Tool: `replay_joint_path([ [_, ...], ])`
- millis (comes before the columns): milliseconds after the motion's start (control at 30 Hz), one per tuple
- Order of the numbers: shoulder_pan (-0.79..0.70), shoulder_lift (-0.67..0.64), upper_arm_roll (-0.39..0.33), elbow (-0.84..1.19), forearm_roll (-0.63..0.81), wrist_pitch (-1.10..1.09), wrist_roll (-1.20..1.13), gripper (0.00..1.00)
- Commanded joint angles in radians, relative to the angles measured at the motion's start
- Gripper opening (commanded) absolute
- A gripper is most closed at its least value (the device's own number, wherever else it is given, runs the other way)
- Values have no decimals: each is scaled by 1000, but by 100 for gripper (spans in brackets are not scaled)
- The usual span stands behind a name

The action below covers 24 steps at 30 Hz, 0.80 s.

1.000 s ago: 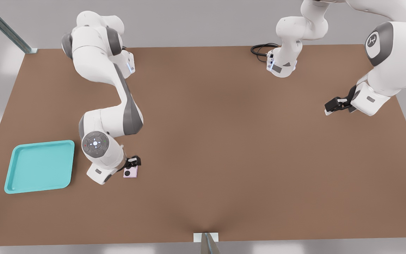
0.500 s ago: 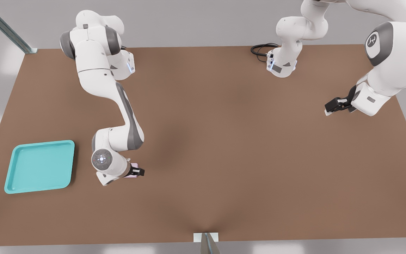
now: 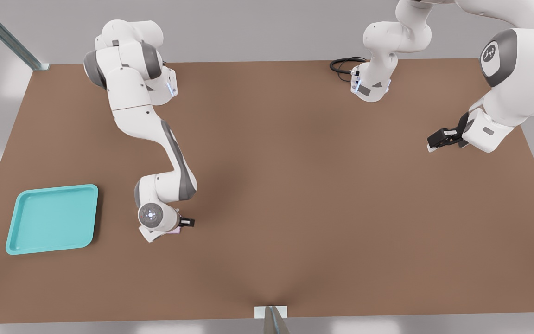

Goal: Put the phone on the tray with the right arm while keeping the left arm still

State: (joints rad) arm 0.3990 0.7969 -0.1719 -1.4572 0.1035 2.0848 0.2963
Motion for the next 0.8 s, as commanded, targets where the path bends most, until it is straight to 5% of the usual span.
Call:
replay_joint_path([
  [0,0,-1,3,-3,-65,27,-140,100],
  [233,-54,-62,20,-153,-111,178,-302,100],
  [767,-75,-50,29,-160,-91,196,-284,100],
])
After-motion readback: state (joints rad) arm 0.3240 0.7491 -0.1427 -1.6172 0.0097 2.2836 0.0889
